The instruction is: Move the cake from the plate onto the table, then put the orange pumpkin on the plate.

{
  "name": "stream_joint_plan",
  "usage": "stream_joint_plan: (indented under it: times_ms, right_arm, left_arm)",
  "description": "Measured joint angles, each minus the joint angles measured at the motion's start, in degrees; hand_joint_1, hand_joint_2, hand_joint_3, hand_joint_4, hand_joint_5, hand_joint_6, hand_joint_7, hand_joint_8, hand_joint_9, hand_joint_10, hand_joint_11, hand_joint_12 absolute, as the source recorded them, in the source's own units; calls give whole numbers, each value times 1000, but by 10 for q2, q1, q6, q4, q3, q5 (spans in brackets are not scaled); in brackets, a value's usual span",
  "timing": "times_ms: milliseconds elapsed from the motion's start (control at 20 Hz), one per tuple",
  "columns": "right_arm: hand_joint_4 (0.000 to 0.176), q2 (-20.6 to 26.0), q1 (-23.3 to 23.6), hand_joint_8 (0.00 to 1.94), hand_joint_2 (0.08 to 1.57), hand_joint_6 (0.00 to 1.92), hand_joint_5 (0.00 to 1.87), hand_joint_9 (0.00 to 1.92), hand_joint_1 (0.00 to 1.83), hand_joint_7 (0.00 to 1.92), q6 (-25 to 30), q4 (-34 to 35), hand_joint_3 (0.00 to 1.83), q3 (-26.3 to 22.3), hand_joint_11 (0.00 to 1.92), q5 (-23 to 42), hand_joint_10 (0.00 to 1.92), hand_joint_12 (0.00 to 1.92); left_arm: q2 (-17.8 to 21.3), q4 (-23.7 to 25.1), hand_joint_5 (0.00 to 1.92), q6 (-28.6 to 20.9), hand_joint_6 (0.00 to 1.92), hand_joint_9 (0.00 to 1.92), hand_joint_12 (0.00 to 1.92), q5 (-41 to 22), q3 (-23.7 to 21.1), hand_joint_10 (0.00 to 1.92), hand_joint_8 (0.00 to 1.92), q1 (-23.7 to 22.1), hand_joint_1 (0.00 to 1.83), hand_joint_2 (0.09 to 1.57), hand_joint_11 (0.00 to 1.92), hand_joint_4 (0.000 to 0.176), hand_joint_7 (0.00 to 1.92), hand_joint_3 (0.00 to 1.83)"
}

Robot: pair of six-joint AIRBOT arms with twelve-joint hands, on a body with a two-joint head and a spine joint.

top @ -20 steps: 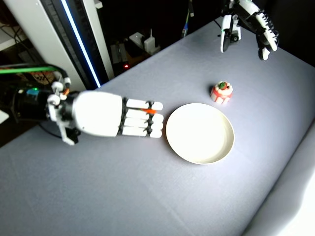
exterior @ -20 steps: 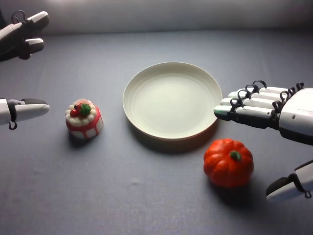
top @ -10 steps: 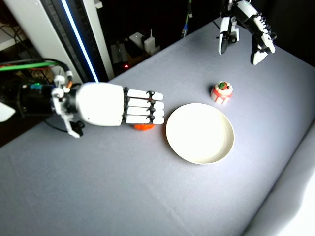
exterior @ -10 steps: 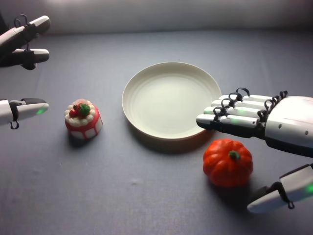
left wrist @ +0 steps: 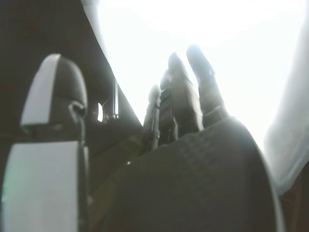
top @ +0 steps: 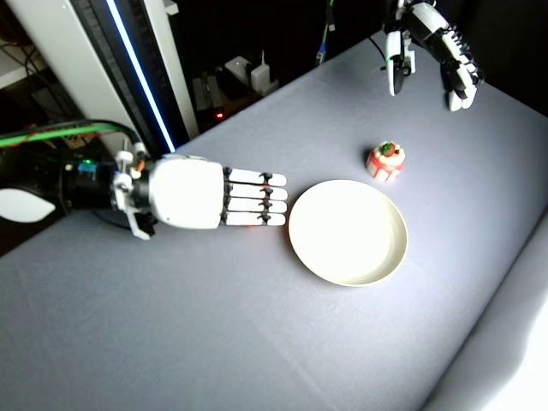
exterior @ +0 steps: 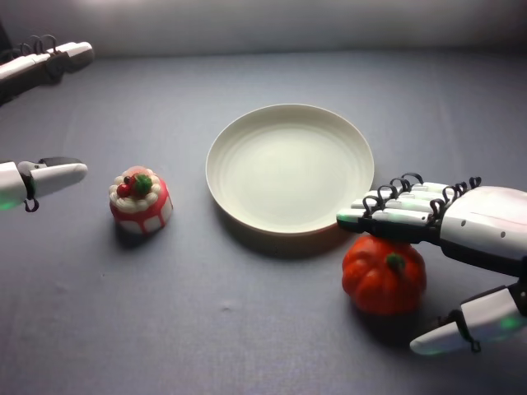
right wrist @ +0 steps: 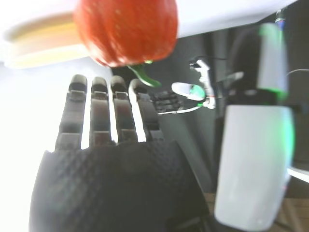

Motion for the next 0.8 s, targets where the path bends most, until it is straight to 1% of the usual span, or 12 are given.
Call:
stream_joint_plan:
  times_ms: [100,150,200,250,300,400,450,500,550,600,750,800]
  right_arm:
    - [84,-10,-2,10,878,12,207,215,920,231,0,7,0,7,0,1,33,900]
    - [47,-14,-2,12,871,18,244,263,891,270,1,12,0,10,0,2,45,1025]
    - [0,-18,-2,18,895,26,285,325,866,314,1,12,6,12,0,1,68,1203]
    - [0,-20,-2,20,907,31,316,369,860,343,0,16,8,14,0,2,88,1314]
    - [0,-22,-2,33,918,45,364,437,840,394,1,19,10,16,0,6,127,1471]
    - [0,-27,-6,34,962,97,479,343,859,524,1,28,0,24,59,17,663,1593]
    - [0,-29,-6,188,1003,306,478,316,976,563,1,34,6,25,165,20,983,1615]
    - [0,-32,-6,801,1057,846,395,398,1143,496,2,38,10,29,303,23,1290,1634]
    - [0,-33,-6,1210,1081,1256,333,447,1186,453,2,39,9,29,371,24,1447,1670]
    - [0,-33,-6,1449,1258,1560,496,549,1119,651,3,40,28,29,514,24,1659,1793]
    - [0,-33,-6,1578,1290,1510,608,799,1124,724,2,43,11,29,907,25,1910,1920]
    - [0,-33,-6,1868,1262,1453,694,968,1100,745,2,45,0,29,1128,25,1919,1921]
  left_arm:
    - [0,1,241,0,6,334,1134,1,0,35,38,0,1091,1089,0,0,346,0]
    - [0,1,286,0,7,116,566,0,0,48,16,-1,1098,1100,0,0,232,3]
    - [0,2,278,0,2,51,271,0,0,26,4,-1,1120,1106,0,0,148,3]
    - [0,1,277,0,1,48,163,1,0,17,2,-1,1113,1111,0,0,135,2]
    - [0,2,240,0,11,298,711,0,0,11,13,-1,1164,1148,0,0,351,0]
    - [-3,-2,234,0,4,552,961,0,4,39,15,-5,1203,1172,0,0,647,0]
    - [-3,0,226,0,4,471,752,1,4,28,13,-6,1197,1177,0,0,593,0]
    - [-3,3,272,0,9,551,414,2,4,41,48,-6,1233,1186,0,0,864,1]
    - [-3,6,244,0,7,572,676,1,4,30,10,-6,1261,1191,0,0,749,0]
    - [-3,4,243,0,5,549,578,1,4,12,2,-6,1258,1193,0,0,722,0]
    - [-3,3,196,0,5,481,330,2,4,11,15,-6,1254,1163,0,0,570,0]
    - [-3,3,158,0,4,403,167,2,4,8,15,-6,1263,1160,0,10,602,0]
